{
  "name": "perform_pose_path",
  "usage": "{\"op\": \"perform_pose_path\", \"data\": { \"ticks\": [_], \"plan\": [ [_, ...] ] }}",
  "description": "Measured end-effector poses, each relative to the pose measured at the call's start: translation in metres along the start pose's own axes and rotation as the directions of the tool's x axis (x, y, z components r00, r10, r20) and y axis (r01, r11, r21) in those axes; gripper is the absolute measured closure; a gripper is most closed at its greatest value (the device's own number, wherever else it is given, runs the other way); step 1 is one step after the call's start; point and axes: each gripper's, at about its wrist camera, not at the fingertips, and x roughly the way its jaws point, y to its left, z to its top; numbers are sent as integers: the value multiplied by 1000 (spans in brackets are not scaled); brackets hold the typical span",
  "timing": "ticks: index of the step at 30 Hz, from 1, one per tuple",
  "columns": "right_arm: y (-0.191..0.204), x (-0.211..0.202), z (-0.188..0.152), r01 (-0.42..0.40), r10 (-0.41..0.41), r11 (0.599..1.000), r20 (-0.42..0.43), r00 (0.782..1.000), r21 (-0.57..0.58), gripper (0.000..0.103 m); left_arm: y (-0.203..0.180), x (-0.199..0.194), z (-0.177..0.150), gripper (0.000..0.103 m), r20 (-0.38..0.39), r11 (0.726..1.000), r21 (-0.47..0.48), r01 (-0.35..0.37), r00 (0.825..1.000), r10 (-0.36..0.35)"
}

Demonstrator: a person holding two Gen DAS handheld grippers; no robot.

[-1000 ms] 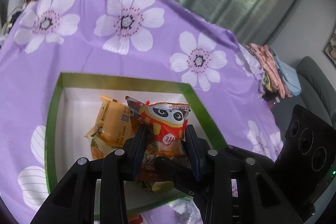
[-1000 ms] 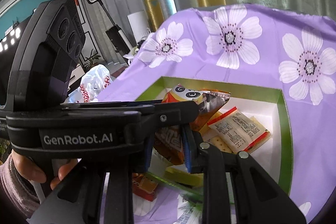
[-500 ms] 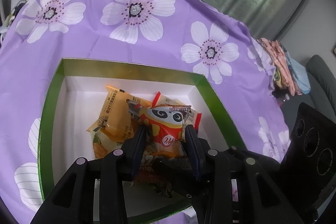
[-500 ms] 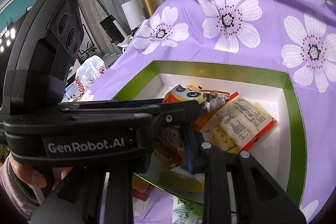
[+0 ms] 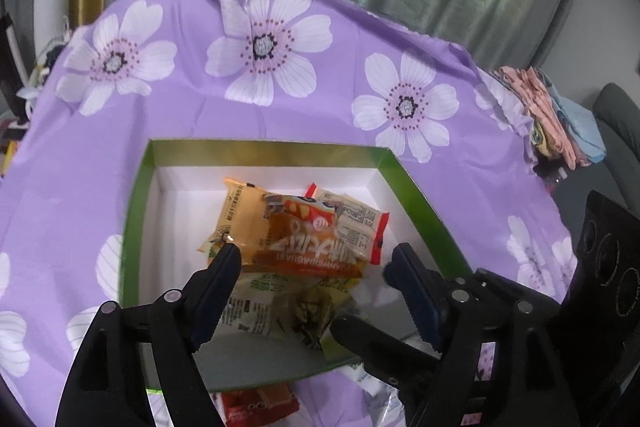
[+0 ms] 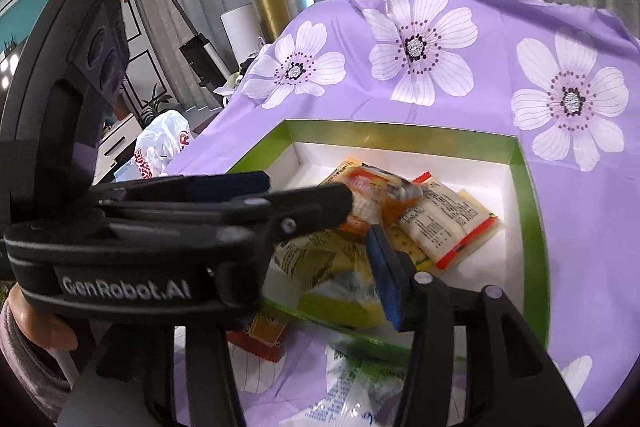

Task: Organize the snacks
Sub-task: 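Open the right gripper to drop the panda-print bag into the box, then move the right tool toward the red snack bag beside the box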

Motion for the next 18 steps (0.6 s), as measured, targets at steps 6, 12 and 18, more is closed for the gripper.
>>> {"op": "perform_pose_path", "data": {
  "ticks": [6, 12, 18],
  "plan": [
    [8, -29, -5, 21, -22, 1000, 51, 998, 6, 30, -10, -33, -8, 9, 70, 999, 32, -41, 997, 39],
    [23, -66, -15, 43, -43, 999, 102, 994, 4, 15, -19, -72, -22, 2, 139, 996, 53, -73, 988, 65],
    [39, -102, -28, 28, -28, 1000, 148, 989, -3, 14, -24, -102, -41, 2, 166, 993, 53, -109, 981, 99]
  ]
}}
